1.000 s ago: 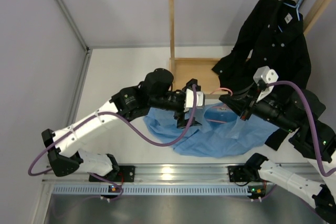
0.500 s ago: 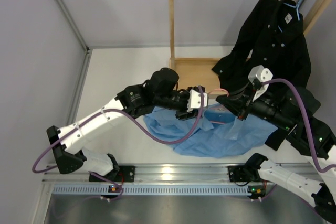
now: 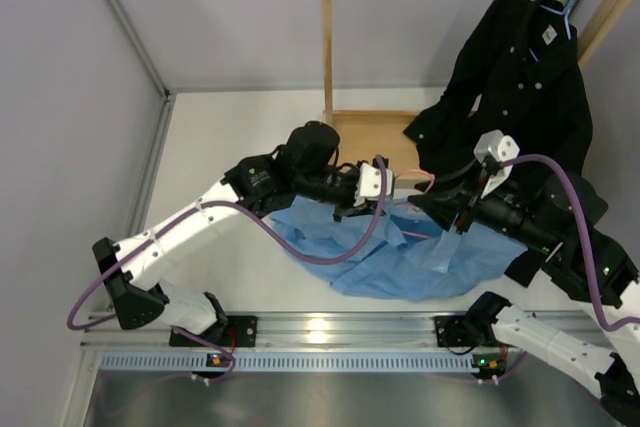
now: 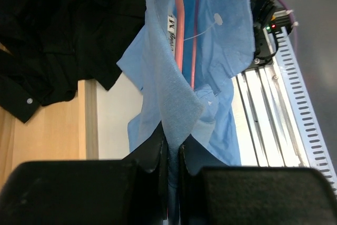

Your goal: Place the shirt on the hanger

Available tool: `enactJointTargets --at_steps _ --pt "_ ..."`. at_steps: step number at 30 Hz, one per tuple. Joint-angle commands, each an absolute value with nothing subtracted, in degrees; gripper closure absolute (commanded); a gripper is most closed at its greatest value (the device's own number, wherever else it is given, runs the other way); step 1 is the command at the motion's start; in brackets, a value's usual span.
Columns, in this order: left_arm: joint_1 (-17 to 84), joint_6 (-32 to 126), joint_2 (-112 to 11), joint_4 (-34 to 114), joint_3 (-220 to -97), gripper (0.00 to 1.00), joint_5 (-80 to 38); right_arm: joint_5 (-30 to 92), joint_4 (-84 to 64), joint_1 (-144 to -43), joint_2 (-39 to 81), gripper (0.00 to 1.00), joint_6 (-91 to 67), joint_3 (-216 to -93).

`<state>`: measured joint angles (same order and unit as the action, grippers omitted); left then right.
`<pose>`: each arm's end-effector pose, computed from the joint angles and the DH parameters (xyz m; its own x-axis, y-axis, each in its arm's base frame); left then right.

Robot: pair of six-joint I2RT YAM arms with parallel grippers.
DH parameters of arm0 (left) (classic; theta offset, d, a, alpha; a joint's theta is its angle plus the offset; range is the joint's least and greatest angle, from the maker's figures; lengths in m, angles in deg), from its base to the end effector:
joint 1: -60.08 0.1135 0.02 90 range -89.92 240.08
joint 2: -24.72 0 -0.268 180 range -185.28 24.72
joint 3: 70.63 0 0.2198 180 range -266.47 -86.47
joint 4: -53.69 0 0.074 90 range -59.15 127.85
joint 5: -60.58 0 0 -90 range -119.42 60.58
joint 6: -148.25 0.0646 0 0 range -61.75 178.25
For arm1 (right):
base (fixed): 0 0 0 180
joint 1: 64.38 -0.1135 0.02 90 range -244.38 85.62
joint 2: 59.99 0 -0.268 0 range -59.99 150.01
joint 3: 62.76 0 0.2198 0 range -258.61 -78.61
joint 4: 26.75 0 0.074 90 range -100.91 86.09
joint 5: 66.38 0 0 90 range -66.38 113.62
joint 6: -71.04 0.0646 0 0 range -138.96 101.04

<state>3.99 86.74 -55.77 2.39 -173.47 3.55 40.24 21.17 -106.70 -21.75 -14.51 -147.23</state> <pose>0.1333 -0.2613 0.3993 0.2215 0.3878 -0.8947 0.9743 -0.1276 0.1859 0.0596 0.0792 0.4341 -0.0882 0.0202 -0.9959 -0.8523 0.5160 0.0860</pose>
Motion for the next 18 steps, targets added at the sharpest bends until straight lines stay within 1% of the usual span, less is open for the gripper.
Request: enactJointTargets --at_steps 1,3,6,10,12,15,17,18 --pt "6.9 86.64 -53.24 5.33 -175.06 1.0 13.18 41.55 20.73 -106.74 -22.8 0.6 -13.59 -146.11" --pt "9.7 86.37 -53.76 3.58 -175.59 1.0 19.84 40.76 22.66 -106.74 -23.68 0.34 -14.03 -146.81" --pt "11.04 86.2 -54.21 2.87 -175.77 1.0 22.96 39.62 27.84 -106.74 -26.31 0.27 -15.17 -148.39" --pt "11.04 86.2 -54.65 1.91 -175.85 1.0 24.97 39.7 37.59 -106.74 -28.69 0.27 -19.47 -153.13" --pt "11.04 86.81 -54.91 0.85 -176.55 1.0 26.03 40.14 44.51 -106.74 -29.05 0.27 -24.39 -156.47" --pt "11.04 87.6 -54.74 -0.65 -177.08 1.0 29.19 39.62 50.5 -106.83 -28.52 0.29 -27.74 -158.84" --pt "11.04 87.95 -54.56 -0.74 -177.09 1.0 31.38 38.92 51.84 -106.83 -28.17 0.3 -29.58 -158.68" --pt "11.04 88.13 -54.47 -0.74 -177.17 1.0 32.01 38.39 52.02 -106.83 -27.82 0.32 -29.94 -158.24"
